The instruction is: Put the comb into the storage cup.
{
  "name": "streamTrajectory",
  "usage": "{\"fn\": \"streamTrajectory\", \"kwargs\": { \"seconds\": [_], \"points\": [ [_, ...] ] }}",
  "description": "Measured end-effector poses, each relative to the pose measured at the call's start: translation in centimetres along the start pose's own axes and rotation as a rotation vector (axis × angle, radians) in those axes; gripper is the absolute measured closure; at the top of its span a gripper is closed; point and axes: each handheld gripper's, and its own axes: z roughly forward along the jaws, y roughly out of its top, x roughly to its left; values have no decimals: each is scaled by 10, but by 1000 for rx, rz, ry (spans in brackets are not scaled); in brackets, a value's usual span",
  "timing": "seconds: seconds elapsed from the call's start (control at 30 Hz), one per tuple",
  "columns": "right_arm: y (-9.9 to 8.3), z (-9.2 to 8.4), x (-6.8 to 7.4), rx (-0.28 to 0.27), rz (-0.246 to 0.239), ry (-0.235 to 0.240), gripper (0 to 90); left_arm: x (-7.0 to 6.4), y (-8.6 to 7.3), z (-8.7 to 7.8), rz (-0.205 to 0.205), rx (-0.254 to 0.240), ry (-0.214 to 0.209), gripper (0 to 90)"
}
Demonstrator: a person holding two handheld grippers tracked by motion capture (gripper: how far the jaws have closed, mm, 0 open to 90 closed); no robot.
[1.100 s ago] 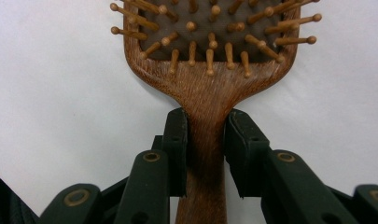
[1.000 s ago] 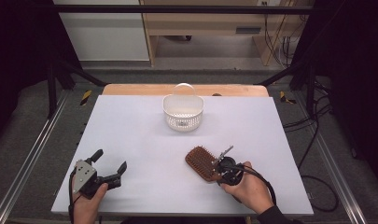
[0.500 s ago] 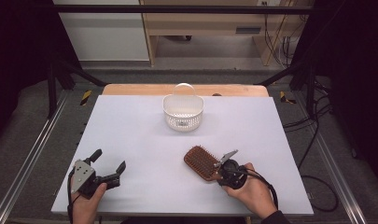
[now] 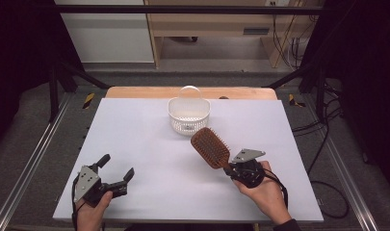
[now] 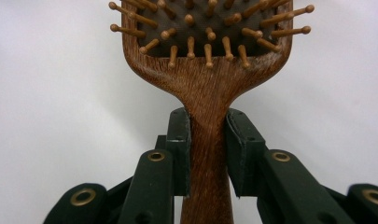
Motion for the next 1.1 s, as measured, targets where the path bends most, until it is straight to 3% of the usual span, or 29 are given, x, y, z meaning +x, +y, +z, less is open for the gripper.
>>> {"fn": "streamTrajectory", "kwargs": {
  "seconds": [0.03, 0.07, 0.1, 0.17, 0.3, 0.4, 0.57, 0.7, 0.83, 1.1],
  "points": [
    [3, -1, 0, -62, -1, -2, 727, -3, 3, 3, -6, -4, -31, 34],
    [3, -1, 0, -62, -1, -2, 727, -6, 5, 5, -5, -10, -40, 34],
    [5, -1, 0, -112, 5, -1, 727, -10, 7, 7, -8, -17, -51, 36],
    [6, 0, -1, -141, 4, -1, 727, -19, 14, 16, -48, -27, -106, 36],
    [8, 6, 2, -281, 40, 25, 727, -41, 33, 45, -51, 9, -198, 36],
    [8, 9, 4, -308, 0, 33, 727, -49, 41, 58, -36, 24, -225, 36],
    [6, 17, 9, -337, 0, 49, 727, -68, 54, 88, -50, 42, -275, 37],
    [7, 18, 14, -360, 4, 56, 727, -79, 65, 103, -37, 52, -304, 37],
    [5, 16, 18, -387, -4, 61, 727, -84, 73, 110, -55, 63, -318, 31],
    [2, 11, 24, -422, -14, 60, 727, -87, 86, 114, -136, 45, -341, 25]
  ]
}}
